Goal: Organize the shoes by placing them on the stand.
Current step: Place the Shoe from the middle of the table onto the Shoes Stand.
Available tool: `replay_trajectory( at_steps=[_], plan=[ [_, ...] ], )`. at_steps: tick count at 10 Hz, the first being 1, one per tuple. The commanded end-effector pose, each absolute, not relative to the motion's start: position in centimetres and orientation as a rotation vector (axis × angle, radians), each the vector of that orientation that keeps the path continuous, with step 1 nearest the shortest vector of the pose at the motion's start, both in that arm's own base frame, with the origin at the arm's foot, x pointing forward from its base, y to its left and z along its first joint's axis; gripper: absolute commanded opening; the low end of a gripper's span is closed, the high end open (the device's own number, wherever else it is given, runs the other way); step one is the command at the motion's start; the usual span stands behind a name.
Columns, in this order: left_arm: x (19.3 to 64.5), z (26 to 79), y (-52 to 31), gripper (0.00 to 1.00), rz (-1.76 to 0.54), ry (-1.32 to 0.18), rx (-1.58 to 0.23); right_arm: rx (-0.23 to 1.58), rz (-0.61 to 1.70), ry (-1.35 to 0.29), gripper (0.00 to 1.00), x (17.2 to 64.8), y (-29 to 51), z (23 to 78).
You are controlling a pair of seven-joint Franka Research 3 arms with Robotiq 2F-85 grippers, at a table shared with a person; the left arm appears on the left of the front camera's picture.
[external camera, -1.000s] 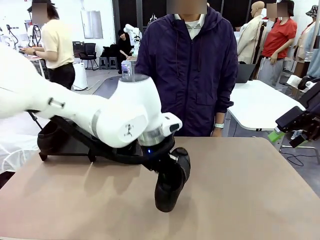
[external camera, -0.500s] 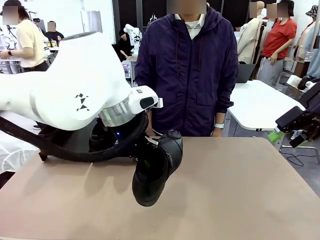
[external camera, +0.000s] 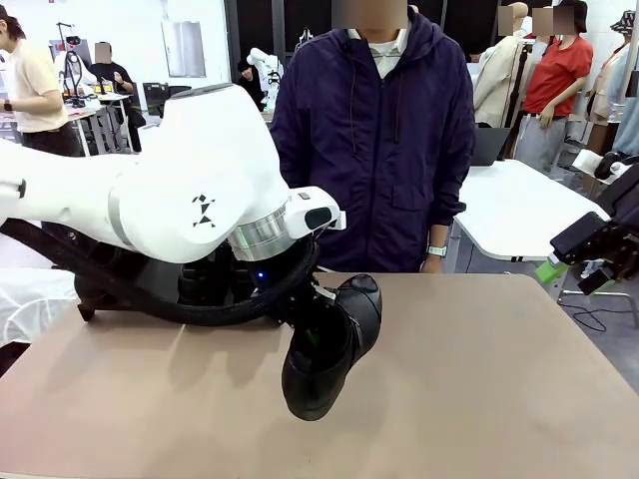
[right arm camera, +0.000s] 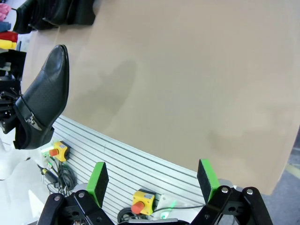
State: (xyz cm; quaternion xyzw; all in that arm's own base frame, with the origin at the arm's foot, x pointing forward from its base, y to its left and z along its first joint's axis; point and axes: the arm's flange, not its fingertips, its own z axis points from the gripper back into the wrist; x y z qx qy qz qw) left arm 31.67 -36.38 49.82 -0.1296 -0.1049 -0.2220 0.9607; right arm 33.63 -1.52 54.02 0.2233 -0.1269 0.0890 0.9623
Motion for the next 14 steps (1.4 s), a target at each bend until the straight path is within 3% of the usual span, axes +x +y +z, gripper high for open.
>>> replay_trajectory(
  at_steps=[1,2,7,10,14],
  plan=[
    [31.9,50.8,-36.1,0.00,-0.459,-0.242,-0.256,0.455,0.165,-0.256,1.00,33.7,-1.4,54.2],
    [31.7,49.8,-36.4,0.00,-0.450,-0.213,-0.263,0.455,0.165,-0.256,1.00,33.7,-1.4,54.2],
    [34.5,54.9,-25.8,0.00,-0.493,-0.476,-0.264,0.455,0.165,-0.256,1.00,33.7,-1.4,54.2],
    [37.0,55.1,-17.4,0.00,-0.396,-0.471,-0.320,0.455,0.165,-0.256,1.00,33.7,-1.4,54.2],
    [40.8,53.1,-12.6,0.00,-0.381,-0.415,-0.357,0.455,0.165,-0.256,1.00,33.7,-1.4,54.2]
  ],
)
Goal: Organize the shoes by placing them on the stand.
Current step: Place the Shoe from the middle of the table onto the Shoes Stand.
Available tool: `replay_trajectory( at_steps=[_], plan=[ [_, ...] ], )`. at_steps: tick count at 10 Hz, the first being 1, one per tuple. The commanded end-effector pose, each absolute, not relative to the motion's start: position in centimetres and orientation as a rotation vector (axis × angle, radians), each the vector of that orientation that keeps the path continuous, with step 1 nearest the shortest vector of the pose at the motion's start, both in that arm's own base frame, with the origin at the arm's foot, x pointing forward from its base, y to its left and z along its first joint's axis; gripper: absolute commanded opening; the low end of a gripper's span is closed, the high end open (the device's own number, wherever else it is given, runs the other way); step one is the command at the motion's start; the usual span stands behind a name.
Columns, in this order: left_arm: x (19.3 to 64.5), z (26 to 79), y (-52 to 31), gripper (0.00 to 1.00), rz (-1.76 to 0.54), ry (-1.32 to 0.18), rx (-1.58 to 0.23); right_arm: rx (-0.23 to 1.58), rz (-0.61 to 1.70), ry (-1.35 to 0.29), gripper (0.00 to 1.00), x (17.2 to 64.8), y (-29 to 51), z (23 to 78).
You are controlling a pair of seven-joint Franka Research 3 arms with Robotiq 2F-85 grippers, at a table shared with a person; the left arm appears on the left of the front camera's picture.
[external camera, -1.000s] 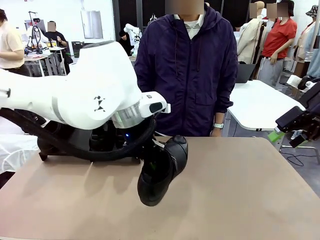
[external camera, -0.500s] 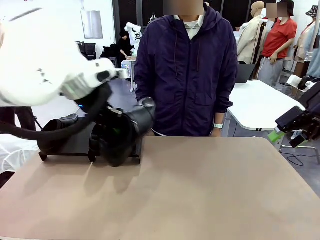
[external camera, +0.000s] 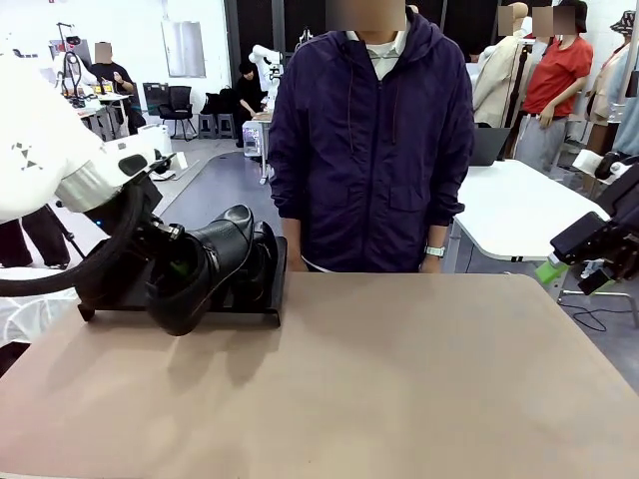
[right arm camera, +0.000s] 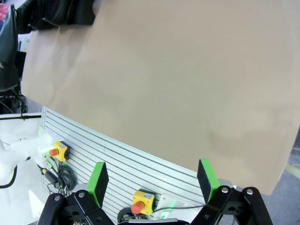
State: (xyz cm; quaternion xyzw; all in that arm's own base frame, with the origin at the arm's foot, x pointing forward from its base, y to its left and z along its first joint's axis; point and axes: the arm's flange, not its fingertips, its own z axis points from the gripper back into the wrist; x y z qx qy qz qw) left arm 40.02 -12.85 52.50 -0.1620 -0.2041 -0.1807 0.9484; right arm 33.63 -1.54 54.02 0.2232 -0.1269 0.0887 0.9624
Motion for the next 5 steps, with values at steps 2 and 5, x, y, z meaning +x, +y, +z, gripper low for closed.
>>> replay_trajectory(
  at_steps=[2,5],
  plan=[
    [43.2,50.8,-9.3,0.00,-0.285,-0.435,-0.337,0.455,0.165,-0.256,1.00,33.7,-1.4,54.2],
    [44.1,50.4,-6.4,0.00,-0.242,-0.498,-0.438,0.455,0.165,-0.256,1.00,33.7,-1.4,54.2]
  ],
)
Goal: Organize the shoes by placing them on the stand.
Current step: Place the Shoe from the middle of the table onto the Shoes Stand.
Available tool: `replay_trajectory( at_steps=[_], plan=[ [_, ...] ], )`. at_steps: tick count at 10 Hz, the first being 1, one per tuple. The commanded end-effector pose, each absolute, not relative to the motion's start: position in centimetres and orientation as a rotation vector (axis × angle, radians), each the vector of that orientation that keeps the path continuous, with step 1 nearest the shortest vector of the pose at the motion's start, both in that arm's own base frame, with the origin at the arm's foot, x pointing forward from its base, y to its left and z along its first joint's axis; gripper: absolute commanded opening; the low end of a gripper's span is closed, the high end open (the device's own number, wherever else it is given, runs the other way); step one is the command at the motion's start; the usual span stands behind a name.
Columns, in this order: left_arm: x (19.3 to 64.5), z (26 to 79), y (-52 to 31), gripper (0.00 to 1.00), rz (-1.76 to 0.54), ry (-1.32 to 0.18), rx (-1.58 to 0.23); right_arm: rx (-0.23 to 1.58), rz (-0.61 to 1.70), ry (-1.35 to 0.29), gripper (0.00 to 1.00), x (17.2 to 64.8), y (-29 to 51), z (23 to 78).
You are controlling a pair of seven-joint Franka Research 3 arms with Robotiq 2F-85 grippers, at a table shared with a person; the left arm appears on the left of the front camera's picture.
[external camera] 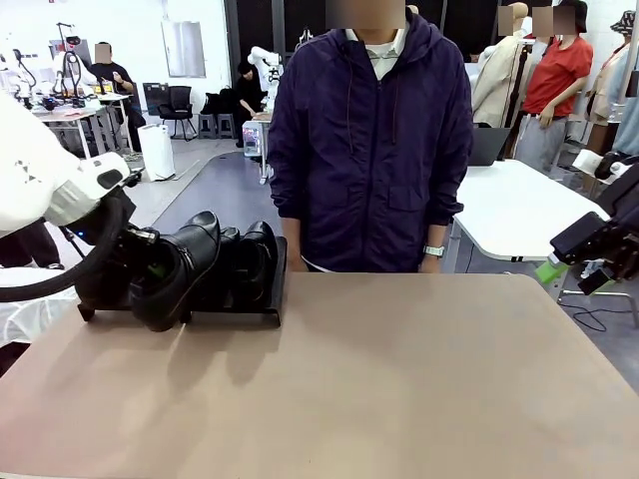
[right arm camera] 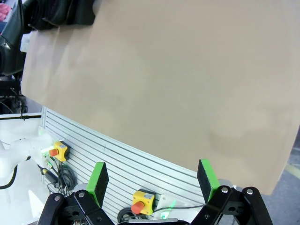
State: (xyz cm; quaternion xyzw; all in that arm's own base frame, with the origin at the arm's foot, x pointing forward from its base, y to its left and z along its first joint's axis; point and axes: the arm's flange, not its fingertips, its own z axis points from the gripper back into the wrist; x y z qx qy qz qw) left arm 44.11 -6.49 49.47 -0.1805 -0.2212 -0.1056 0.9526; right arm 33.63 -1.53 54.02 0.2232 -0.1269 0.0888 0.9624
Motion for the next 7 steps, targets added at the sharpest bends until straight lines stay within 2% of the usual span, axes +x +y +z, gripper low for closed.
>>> replay_trajectory(
  at_steps=[1,6,7],
  plan=[
    [43.7,51.5,-5.9,0.00,-0.217,-0.540,-0.417,0.455,0.165,-0.256,1.00,33.7,-1.4,54.2],
    [45.8,51.8,-1.4,0.00,-0.062,-0.598,-0.192,0.455,0.165,-0.256,1.00,33.7,-1.4,54.2],
    [45.8,51.5,-1.3,0.00,-0.071,-0.623,-0.207,0.455,0.165,-0.256,1.00,33.7,-1.4,54.2]
  ],
)
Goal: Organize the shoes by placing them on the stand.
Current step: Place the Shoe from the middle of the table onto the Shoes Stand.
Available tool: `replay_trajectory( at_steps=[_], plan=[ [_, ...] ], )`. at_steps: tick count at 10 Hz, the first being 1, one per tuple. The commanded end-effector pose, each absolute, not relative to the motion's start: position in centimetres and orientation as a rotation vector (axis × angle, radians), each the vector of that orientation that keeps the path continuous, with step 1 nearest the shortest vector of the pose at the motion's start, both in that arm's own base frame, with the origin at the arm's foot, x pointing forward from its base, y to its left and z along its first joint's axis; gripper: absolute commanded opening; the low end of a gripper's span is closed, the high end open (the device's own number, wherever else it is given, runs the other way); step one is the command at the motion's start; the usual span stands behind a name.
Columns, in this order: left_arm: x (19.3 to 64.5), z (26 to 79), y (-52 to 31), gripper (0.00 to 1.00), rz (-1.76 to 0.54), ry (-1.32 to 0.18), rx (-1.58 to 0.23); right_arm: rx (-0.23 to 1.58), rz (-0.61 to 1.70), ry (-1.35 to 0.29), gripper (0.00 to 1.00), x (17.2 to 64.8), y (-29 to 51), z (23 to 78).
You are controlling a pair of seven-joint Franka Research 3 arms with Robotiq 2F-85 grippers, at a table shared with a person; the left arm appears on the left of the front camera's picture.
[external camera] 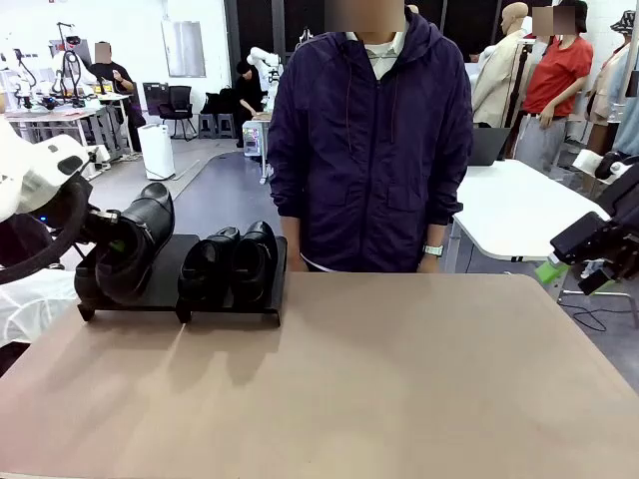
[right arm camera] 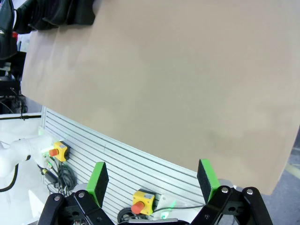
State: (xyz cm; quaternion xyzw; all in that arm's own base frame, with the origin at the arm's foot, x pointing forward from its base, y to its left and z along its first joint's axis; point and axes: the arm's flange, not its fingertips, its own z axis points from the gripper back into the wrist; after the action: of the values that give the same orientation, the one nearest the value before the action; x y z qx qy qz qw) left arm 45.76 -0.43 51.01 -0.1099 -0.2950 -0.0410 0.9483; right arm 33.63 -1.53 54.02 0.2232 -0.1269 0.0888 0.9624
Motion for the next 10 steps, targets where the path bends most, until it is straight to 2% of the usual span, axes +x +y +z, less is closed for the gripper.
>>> replay_trajectory(
  at_steps=[1,2,7,10],
  plan=[
    [46.1,51.7,-1.2,0.00,-0.011,-0.693,-0.237,0.455,0.165,-0.256,1.00,33.7,-1.4,54.2],
    [45.8,51.0,-0.4,0.00,-0.084,-0.600,-0.224,0.455,0.165,-0.256,1.00,33.7,-1.4,54.2],
    [45.9,50.4,-0.8,0.00,-0.071,-0.592,-0.227,0.455,0.165,-0.256,1.00,33.7,-1.4,54.2],
    [48.6,50.1,0.4,0.00,-0.061,-0.649,-0.247,0.455,0.165,-0.256,1.00,33.7,-1.4,54.2]
  ],
)
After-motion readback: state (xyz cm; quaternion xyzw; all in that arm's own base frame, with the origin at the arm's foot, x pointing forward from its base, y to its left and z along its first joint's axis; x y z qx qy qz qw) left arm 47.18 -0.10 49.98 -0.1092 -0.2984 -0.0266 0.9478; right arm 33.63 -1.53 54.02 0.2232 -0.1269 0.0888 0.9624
